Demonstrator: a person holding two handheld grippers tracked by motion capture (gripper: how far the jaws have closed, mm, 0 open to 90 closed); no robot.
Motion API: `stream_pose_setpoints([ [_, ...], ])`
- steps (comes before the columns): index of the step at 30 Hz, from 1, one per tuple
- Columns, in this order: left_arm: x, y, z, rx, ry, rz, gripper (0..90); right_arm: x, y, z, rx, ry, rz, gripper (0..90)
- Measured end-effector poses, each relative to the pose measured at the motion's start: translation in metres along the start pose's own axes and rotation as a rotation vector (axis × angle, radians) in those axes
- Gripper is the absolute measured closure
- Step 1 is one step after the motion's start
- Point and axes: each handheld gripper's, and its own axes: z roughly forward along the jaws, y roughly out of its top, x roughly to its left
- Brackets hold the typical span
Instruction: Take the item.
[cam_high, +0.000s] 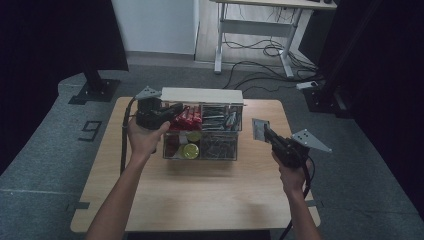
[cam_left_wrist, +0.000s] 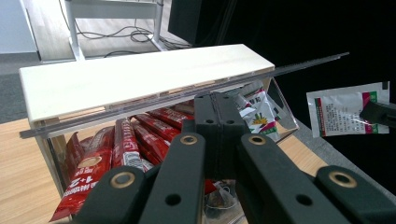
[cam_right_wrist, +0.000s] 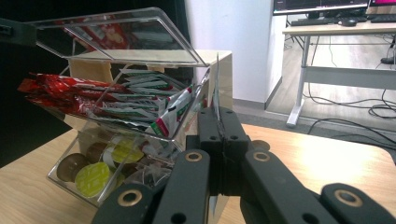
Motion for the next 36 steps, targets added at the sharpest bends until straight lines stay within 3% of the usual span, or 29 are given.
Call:
stream_pose_setpoints([
  [36,-0.001,0.0,0.0,0.007,0.002,0.003,90.0,-0.025,-0.043,0.008,0.095,-0.049,0.048,89.2],
])
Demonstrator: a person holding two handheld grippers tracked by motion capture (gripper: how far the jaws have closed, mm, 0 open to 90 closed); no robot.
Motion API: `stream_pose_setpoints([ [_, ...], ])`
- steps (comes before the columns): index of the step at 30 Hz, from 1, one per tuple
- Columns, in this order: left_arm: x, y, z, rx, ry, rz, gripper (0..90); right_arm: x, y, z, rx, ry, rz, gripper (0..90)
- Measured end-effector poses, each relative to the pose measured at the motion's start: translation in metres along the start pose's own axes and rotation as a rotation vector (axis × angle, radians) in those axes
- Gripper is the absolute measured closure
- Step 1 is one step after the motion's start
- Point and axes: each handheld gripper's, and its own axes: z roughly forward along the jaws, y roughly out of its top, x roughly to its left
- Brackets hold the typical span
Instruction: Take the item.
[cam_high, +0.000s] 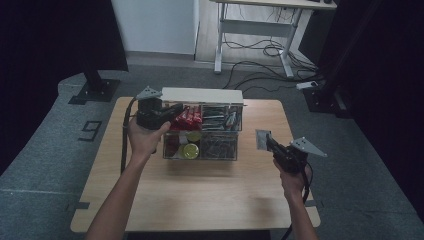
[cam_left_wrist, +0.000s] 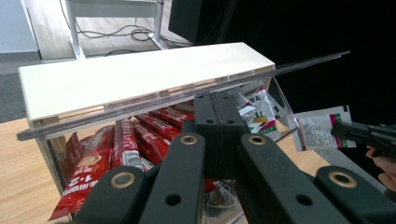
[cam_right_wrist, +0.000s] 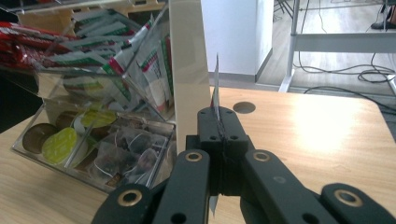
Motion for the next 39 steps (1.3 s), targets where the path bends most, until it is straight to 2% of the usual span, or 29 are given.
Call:
stream_pose_setpoints([
  [11,-0.001,0.0,0.0,0.001,0.002,0.001,90.0,-0.006,-0.012,0.005,0.023,-0.019,0.011,89.2],
  [25,-0.001,0.0,0.001,0.004,-0.001,0.003,90.0,-0.018,-0.034,0.013,0.067,-0.048,0.048,89.2],
  [39,-0.001,0.0,0.001,0.006,-0.003,0.003,90.0,-0.022,-0.061,0.023,0.12,-0.047,0.079,89.2],
])
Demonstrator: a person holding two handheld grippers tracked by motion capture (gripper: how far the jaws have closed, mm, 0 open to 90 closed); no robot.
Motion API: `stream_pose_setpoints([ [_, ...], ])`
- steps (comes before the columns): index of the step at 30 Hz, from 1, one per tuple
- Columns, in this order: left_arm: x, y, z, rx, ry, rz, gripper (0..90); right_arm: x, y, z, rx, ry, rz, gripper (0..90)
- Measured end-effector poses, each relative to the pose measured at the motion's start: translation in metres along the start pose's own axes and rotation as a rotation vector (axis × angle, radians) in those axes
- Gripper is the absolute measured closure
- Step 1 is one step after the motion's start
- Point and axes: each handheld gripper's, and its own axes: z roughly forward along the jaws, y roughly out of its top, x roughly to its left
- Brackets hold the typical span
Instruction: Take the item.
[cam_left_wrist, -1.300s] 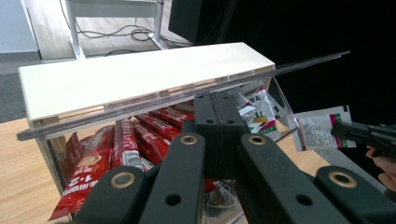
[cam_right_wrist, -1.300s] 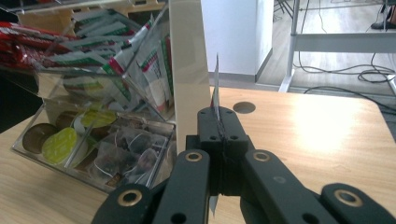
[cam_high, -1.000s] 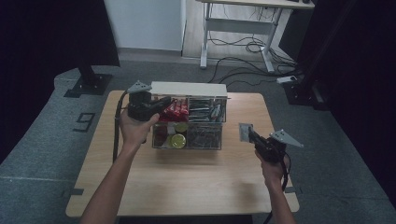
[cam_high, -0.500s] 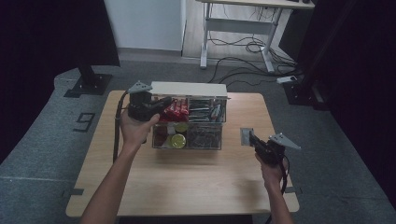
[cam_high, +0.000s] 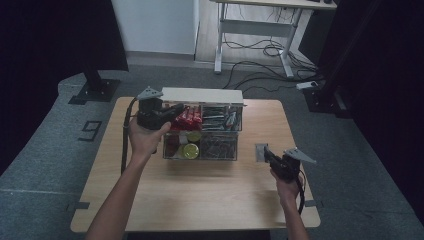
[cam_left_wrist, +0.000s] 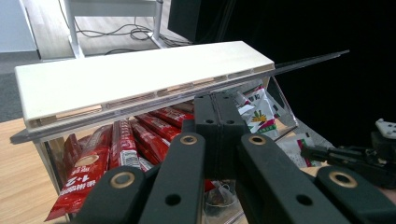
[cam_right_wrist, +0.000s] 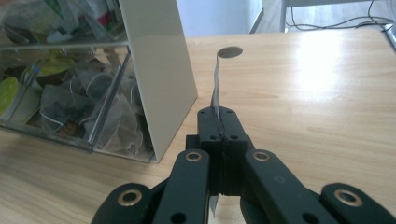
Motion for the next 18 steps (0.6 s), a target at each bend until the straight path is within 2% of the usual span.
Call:
stream_pose_setpoints([
  [10,0.0,0.0,0.0,-0.001,0.001,-0.002,90.0,-0.001,-0.013,0.012,0.049,-0.006,0.003,89.2],
  [18,-0.001,-0.001,0.0,0.0,0.002,-0.002,90.0,-0.011,-0.022,0.018,0.077,-0.029,0.018,89.1],
])
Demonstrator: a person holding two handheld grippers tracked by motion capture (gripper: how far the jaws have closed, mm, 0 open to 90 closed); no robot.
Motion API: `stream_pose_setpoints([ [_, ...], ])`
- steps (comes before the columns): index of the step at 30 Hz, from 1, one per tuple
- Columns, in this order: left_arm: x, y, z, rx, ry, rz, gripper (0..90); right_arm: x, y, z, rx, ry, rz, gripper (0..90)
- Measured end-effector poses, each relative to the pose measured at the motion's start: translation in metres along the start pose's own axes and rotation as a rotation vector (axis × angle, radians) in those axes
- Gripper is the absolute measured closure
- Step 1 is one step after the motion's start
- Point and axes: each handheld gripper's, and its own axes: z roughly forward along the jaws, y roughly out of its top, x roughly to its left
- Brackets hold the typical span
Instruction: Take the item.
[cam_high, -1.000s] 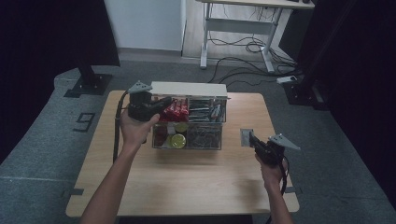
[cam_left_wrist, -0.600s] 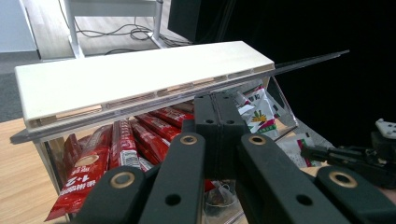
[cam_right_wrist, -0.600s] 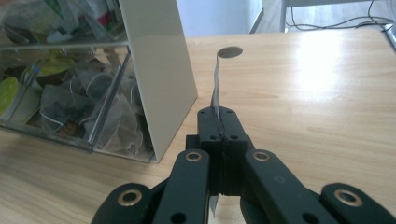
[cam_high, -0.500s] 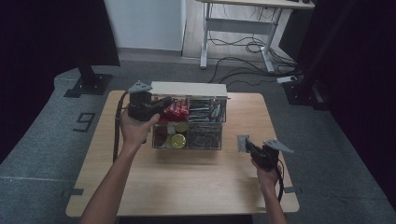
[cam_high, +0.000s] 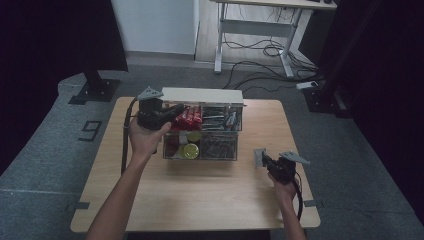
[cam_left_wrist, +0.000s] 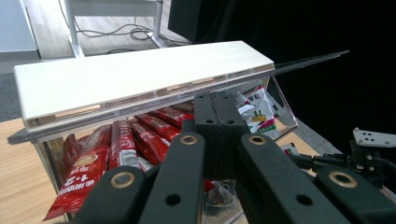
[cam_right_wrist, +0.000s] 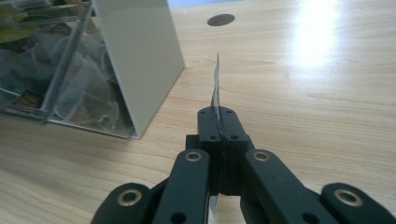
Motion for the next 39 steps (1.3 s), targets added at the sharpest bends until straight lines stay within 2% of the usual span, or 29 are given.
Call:
stream_pose_setpoints([
  [6,0.0,0.0,0.0,0.001,0.001,0.0,90.0,-0.006,-0.001,0.001,0.007,-0.013,0.028,88.9],
  [17,0.0,0.0,0.0,0.004,0.002,0.002,90.0,-0.015,-0.005,0.002,0.017,-0.065,0.033,86.4],
  [21,0.0,0.0,0.0,0.005,0.001,0.002,90.0,-0.018,-0.007,0.004,0.038,-0.087,0.031,83.4],
  [22,0.0,0.0,0.0,0.005,-0.001,0.0,90.0,-0.018,-0.008,0.006,0.059,-0.116,0.005,82.7],
  [23,0.0,0.0,0.0,0.005,-0.001,0.0,90.0,-0.018,-0.01,0.007,0.069,-0.129,0.0,82.6],
  [28,0.0,0.0,0.0,0.006,-0.001,0.001,90.0,-0.023,-0.014,0.01,0.091,-0.137,0.012,82.2],
  [34,-0.001,0.0,0.0,0.002,0.0,0.001,90.0,-0.022,-0.014,0.01,0.098,-0.168,-0.003,72.2],
  [35,-0.001,0.0,0.0,0.002,-0.001,0.001,90.0,-0.021,-0.014,0.01,0.1,-0.203,-0.01,67.3],
  [39,0.0,-0.001,0.0,0.003,-0.003,-0.001,90.0,-0.02,-0.012,0.007,0.087,-0.245,-0.02,56.4],
])
